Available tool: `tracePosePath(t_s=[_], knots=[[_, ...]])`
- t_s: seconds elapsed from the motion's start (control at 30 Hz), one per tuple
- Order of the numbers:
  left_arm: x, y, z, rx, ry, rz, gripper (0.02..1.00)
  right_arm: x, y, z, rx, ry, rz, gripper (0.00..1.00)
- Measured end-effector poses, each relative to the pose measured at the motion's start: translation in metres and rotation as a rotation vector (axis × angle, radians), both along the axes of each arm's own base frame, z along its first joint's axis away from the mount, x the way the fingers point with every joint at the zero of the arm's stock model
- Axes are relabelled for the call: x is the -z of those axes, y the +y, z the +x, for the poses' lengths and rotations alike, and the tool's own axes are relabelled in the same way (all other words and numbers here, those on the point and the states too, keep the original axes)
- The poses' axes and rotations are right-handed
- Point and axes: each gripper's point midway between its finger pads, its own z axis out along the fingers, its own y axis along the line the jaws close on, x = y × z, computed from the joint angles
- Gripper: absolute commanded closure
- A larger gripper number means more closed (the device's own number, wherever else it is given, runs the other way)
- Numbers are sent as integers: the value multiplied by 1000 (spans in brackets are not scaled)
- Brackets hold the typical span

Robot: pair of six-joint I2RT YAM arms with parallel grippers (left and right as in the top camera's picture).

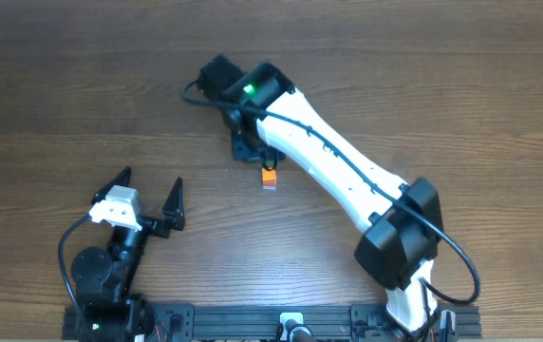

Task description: Stack Cubes

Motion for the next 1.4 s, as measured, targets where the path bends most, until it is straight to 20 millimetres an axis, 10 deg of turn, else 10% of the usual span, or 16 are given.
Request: tracePosePath(t_s=[0.43, 1.4], knots=[[0, 0, 0, 0, 0, 0, 18, 39, 7, -19, 31, 66, 10, 987], [0, 0, 0, 0, 0, 0, 18, 58, 2, -8, 52, 55, 30, 987]])
